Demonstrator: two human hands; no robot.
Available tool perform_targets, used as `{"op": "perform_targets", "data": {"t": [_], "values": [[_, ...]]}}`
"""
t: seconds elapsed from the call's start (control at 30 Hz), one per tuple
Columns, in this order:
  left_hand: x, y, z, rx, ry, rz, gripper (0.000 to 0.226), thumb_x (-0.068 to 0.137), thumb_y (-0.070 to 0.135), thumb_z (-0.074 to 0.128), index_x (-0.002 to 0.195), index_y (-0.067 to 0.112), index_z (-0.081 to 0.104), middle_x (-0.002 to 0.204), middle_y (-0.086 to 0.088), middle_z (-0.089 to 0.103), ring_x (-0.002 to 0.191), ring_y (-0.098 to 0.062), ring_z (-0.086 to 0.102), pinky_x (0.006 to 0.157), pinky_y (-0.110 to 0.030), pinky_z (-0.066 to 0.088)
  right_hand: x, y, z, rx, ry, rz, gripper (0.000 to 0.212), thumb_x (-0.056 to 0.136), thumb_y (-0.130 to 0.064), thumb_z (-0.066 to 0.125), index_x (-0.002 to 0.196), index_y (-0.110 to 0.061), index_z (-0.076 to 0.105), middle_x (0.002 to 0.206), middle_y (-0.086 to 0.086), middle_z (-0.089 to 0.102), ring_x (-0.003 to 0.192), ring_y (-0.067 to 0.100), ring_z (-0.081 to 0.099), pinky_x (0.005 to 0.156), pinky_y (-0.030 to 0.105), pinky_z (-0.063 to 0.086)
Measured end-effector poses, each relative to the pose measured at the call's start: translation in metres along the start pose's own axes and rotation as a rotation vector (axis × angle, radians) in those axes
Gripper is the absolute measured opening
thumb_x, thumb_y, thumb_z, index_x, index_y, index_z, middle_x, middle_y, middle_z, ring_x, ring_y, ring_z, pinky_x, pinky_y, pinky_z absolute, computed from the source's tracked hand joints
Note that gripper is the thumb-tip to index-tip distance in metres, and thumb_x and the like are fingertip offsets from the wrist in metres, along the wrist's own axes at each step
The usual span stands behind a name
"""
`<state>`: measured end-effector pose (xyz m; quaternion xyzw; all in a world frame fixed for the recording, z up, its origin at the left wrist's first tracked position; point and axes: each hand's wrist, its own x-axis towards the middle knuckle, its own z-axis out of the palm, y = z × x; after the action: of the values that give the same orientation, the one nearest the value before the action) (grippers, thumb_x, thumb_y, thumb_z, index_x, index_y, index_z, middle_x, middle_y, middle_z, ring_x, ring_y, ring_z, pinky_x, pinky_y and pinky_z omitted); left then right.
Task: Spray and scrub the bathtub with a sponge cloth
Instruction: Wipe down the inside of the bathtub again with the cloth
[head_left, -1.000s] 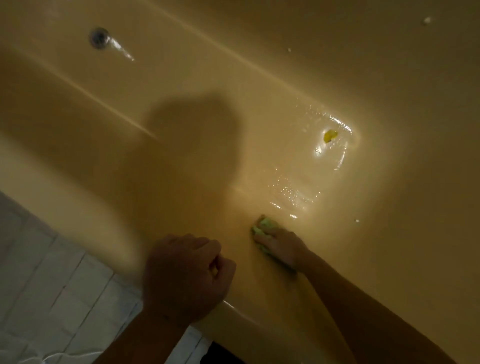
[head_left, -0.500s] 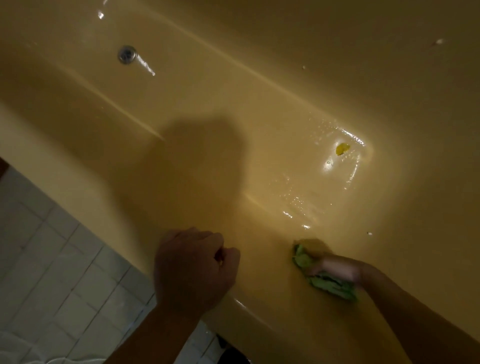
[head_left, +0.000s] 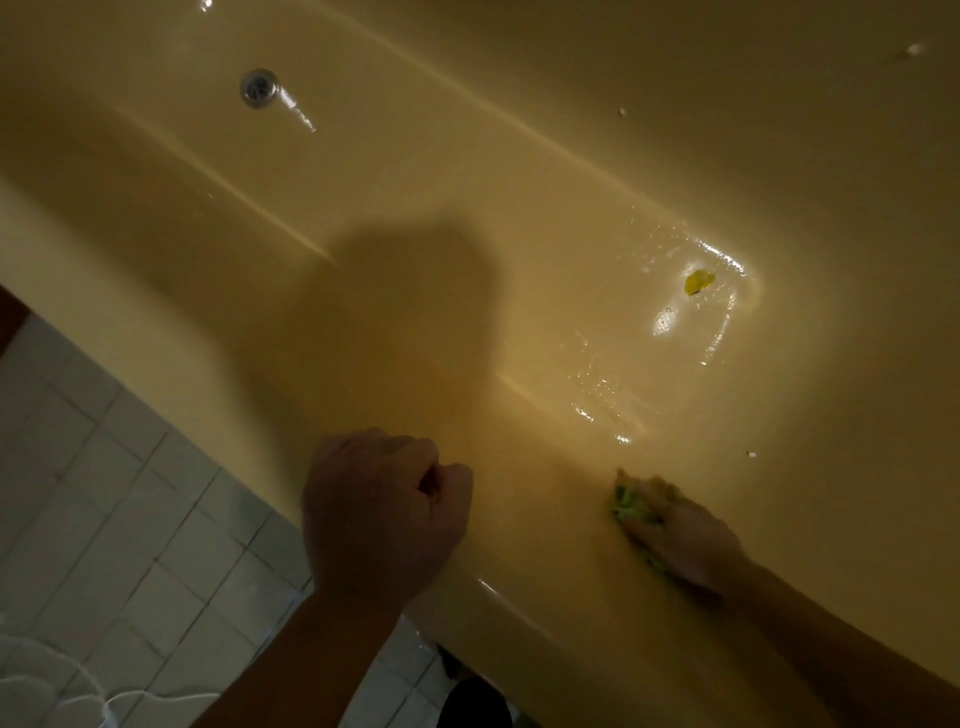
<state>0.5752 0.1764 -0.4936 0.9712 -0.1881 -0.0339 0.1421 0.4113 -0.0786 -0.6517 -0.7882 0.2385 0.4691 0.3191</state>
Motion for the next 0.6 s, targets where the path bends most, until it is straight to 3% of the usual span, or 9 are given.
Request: {"op": "perform_targets", "data": {"t": [0.1, 0.17, 0.23, 0.3, 0.33, 0.4, 0.5, 0.53, 0.6], "values": [[0.001, -0.003, 0.003, 0.006, 0.034, -0.055, 0.035, 0.088, 0.025, 0.049, 0.053, 0.022, 0.040, 0.052, 0.010, 0.031, 0.051, -0.020, 0.031, 0.073, -0.032, 0.028, 0.024, -0.045, 0.002, 0.089, 0.018, -0.069, 0.048, 0.106, -0.055, 0.040, 0.152, -0.043, 0.042, 0.162, -0.004, 0.039, 0.140, 0.025, 0.045, 0.110, 0.033, 0.037], [0.001, -0.009, 0.003, 0.009, 0.052, -0.083, 0.035, 0.091, 0.022, 0.049, 0.056, 0.018, 0.051, 0.055, 0.007, 0.045, 0.054, -0.023, 0.040, 0.082, -0.035, 0.037, 0.007, -0.093, -0.002, 0.247, -0.015, -0.171, 0.036, 0.105, -0.053, 0.047, 0.141, -0.057, 0.050, 0.159, -0.010, 0.043, 0.142, 0.021, 0.045, 0.112, 0.030, 0.034], [0.001, -0.017, 0.002, -0.002, 0.045, -0.079, 0.036, 0.093, 0.019, 0.045, 0.064, 0.015, 0.065, 0.065, 0.001, 0.064, 0.061, -0.027, 0.055, 0.090, -0.040, 0.041, -0.038, -0.122, -0.012, 0.347, 0.030, -0.436, 0.033, 0.101, -0.054, 0.055, 0.130, -0.070, 0.050, 0.158, -0.021, 0.042, 0.145, 0.008, 0.041, 0.119, 0.026, 0.031], [0.005, -0.025, 0.002, -0.013, 0.045, -0.077, 0.038, 0.094, 0.018, 0.041, 0.073, 0.014, 0.072, 0.076, -0.001, 0.073, 0.068, -0.028, 0.063, 0.096, -0.041, 0.042, -0.075, -0.128, -0.021, 0.392, 0.010, -0.710, 0.040, 0.102, -0.049, 0.057, 0.140, -0.061, 0.049, 0.158, -0.023, 0.041, 0.148, -0.002, 0.034, 0.120, 0.020, 0.028], [0.007, -0.028, 0.001, -0.015, 0.049, -0.082, 0.039, 0.094, 0.017, 0.040, 0.076, 0.014, 0.074, 0.079, -0.002, 0.075, 0.070, -0.027, 0.065, 0.099, -0.040, 0.041, -0.079, -0.120, -0.021, 0.423, -0.033, -0.754, 0.044, 0.103, -0.046, 0.058, 0.144, -0.054, 0.049, 0.158, -0.023, 0.041, 0.148, -0.002, 0.032, 0.120, 0.018, 0.027], [0.010, -0.032, -0.002, -0.014, 0.058, -0.103, 0.040, 0.094, 0.017, 0.039, 0.079, 0.015, 0.075, 0.082, -0.001, 0.076, 0.072, -0.025, 0.066, 0.103, -0.037, 0.039, -0.063, -0.098, -0.020, 0.406, -0.067, -0.615, 0.052, 0.101, -0.050, 0.057, 0.149, -0.057, 0.037, 0.158, -0.025, 0.038, 0.149, 0.000, 0.033, 0.115, 0.014, 0.027], [0.012, -0.037, -0.003, -0.014, 0.058, -0.108, 0.039, 0.094, 0.018, 0.039, 0.080, 0.017, 0.074, 0.084, 0.001, 0.076, 0.075, -0.025, 0.068, 0.105, -0.036, 0.037, -0.005, -0.060, -0.007, 0.284, -0.141, -0.142, 0.064, 0.101, -0.053, 0.055, 0.157, -0.050, 0.023, 0.165, -0.011, 0.028, 0.152, 0.016, 0.030, 0.113, 0.020, 0.025], [0.013, -0.037, -0.003, -0.019, 0.056, -0.108, 0.038, 0.093, 0.018, 0.039, 0.080, 0.017, 0.074, 0.086, 0.001, 0.076, 0.077, -0.025, 0.068, 0.105, -0.037, 0.038, 0.019, -0.050, -0.002, 0.273, -0.148, -0.040, 0.063, 0.101, -0.053, 0.054, 0.158, -0.042, 0.030, 0.167, 0.000, 0.026, 0.148, 0.023, 0.035, 0.114, 0.028, 0.030], [0.016, -0.038, -0.003, -0.029, 0.057, -0.116, 0.037, 0.093, 0.018, 0.039, 0.082, 0.017, 0.074, 0.088, 0.001, 0.077, 0.081, -0.024, 0.069, 0.108, -0.040, 0.038, 0.052, -0.054, 0.003, 0.319, -0.100, 0.058, 0.056, 0.097, -0.057, 0.057, 0.145, -0.029, 0.052, 0.152, 0.012, 0.044, 0.120, 0.024, 0.055, 0.098, 0.031, 0.046]]}}
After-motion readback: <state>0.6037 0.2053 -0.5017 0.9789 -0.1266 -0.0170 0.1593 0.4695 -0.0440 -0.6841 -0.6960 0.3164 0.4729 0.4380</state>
